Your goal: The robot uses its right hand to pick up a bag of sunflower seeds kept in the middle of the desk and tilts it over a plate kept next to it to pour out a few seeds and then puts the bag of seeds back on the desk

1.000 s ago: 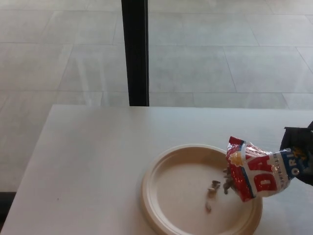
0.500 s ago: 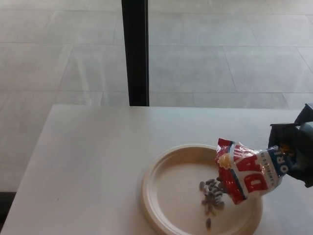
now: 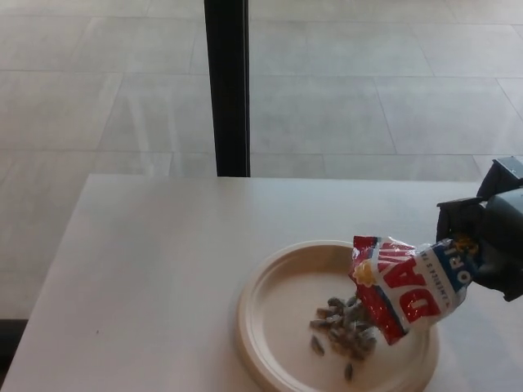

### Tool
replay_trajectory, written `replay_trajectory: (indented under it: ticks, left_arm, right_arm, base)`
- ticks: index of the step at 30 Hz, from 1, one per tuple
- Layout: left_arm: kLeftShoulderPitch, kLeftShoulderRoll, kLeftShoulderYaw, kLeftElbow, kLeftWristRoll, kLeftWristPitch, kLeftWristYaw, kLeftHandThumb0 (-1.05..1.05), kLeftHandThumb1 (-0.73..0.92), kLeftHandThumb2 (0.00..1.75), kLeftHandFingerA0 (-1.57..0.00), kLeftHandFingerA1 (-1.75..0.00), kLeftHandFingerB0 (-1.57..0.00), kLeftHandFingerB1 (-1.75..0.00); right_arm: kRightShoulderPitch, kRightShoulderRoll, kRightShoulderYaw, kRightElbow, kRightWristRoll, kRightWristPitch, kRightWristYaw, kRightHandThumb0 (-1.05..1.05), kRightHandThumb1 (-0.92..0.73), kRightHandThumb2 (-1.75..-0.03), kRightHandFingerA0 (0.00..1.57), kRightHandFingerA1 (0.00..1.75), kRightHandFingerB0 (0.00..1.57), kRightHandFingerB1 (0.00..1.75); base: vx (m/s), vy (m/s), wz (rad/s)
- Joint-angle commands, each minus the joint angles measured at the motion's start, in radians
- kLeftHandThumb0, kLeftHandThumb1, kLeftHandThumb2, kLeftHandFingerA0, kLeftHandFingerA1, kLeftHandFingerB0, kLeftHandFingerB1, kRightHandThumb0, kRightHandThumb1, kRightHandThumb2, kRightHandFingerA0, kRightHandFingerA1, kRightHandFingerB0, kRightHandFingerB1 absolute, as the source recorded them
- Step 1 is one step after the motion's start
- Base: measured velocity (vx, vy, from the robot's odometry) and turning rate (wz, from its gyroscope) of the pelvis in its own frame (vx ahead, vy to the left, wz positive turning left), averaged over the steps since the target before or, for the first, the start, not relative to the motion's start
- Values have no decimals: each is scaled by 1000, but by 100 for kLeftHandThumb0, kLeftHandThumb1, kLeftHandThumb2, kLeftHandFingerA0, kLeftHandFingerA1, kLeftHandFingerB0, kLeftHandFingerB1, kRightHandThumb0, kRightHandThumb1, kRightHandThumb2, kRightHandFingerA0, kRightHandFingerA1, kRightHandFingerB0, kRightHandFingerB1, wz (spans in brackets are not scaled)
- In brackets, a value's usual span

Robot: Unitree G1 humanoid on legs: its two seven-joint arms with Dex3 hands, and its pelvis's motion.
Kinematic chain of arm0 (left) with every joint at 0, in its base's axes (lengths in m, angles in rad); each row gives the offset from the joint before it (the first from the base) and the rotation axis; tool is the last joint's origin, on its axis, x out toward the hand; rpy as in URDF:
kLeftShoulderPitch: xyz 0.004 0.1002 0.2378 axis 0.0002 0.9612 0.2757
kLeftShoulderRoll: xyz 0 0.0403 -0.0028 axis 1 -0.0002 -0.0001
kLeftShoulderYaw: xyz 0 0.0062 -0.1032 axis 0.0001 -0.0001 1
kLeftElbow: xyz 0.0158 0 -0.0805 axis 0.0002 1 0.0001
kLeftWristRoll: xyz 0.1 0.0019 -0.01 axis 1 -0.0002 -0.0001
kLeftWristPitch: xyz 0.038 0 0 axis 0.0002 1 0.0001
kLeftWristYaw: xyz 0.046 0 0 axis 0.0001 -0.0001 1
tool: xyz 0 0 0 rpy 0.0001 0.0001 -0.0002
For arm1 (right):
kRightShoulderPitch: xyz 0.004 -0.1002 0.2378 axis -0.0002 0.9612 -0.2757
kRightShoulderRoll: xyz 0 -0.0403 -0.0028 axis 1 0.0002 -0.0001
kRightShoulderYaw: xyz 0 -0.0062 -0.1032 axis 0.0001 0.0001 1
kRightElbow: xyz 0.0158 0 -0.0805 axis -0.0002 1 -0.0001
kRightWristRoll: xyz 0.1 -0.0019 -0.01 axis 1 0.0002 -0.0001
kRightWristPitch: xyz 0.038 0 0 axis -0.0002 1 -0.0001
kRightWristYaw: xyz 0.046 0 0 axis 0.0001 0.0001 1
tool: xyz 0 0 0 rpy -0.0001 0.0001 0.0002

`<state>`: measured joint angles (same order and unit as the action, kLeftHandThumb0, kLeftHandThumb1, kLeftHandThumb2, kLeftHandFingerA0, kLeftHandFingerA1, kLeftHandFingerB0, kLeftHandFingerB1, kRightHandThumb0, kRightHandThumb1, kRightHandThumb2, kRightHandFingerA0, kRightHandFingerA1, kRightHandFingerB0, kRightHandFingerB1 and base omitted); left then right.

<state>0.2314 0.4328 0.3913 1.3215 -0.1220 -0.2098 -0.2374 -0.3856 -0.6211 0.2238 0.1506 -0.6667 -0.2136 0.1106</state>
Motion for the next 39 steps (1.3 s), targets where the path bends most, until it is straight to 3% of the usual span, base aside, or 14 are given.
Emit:
replay_trajectory:
  ticks: [1,2,3,5,9,16,19,22,25,34,35,37,38,39]
  left_arm:
    - [4,20,-3,1,2,9,4,-67,60,59,-47,-54,-50,-39]
    - [5,18,6,2,-8,9,-3,-66,59,58,-46,-54,-51,-39]
    - [6,18,8,2,-10,6,-7,-70,59,59,-46,-56,-50,-39]
    - [6,17,10,1,-11,7,-9,-68,59,59,-46,-55,-50,-39]
    - [3,16,15,3,-14,11,-10,-66,58,58,-45,-54,-51,-40]
    - [10,15,9,-1,0,6,-2,-68,59,59,-46,-56,-52,-40]
    - [8,15,11,5,0,10,-4,-70,58,58,-45,-54,-51,-39]
    - [12,18,-2,1,11,1,2,-71,60,59,-46,-53,-49,-39]
    - [16,9,5,3,-2,7,2,-69,59,59,-46,-55,-53,-39]
    - [19,2,-6,8,8,8,19,-71,59,59,-49,-53,-51,-38]
    - [18,0,6,9,-7,16,8,-70,58,58,-52,-61,-55,-39]
    - [20,0,2,7,-3,8,11,-74,45,87,-50,-65,-47,-51]
    - [25,-1,-1,7,0,4,7,-75,58,59,-49,-55,-50,-38]
    - [25,1,-13,7,14,-2,15,-74,60,59,-50,-53,-50,-37]
  right_arm:
    - [18,-16,-8,19,-15,-10,-23,-17,-55,-101,84,175,71,149]
    - [20,-13,-9,20,-15,-10,-27,-19,-52,-98,85,175,73,143]
    - [23,-12,-11,26,-13,-18,-35,-20,-54,-102,85,175,71,151]
    - [24,-7,-15,48,-11,-40,-67,-19,-54,-103,86,175,72,150]
    - [37,6,-32,38,16,-10,-39,-19,-57,-103,82,175,65,155]
    - [111,59,-77,18,50,30,-55,-19,-54,-107,81,175,68,157]
    - [150,115,-120,15,94,38,-74,-19,-51,-112,85,175,67,160]
    - [197,188,-171,1,151,65,-88,-18,-54,-106,86,175,67,162]
    - [245,307,-251,-19,296,110,-72,-10,-48,-122,87,174,73,156]
    - [289,449,-341,14,318,105,-150,-22,-49,-123,86,175,76,162]
    - [297,467,-355,39,325,75,-174,-23,-48,-123,87,175,77,162]
    - [307,497,-386,91,369,28,-186,-19,-45,-129,87,175,76,163]
    - [309,502,-392,110,379,7,-186,-19,-45,-131,87,175,76,163]
    - [315,511,-397,127,381,0,-196,-16,-48,-127,89,175,77,162]
  base:
    - [0,0,0]
    - [0,0,0]
    - [0,0,0]
    - [0,0,0]
    - [0,0,0]
    - [0,0,0]
    - [0,0,0]
    - [0,0,0]
    - [0,0,0]
    - [0,0,0]
    - [0,0,0]
    - [0,0,0]
    - [0,0,0]
    - [0,0,0]
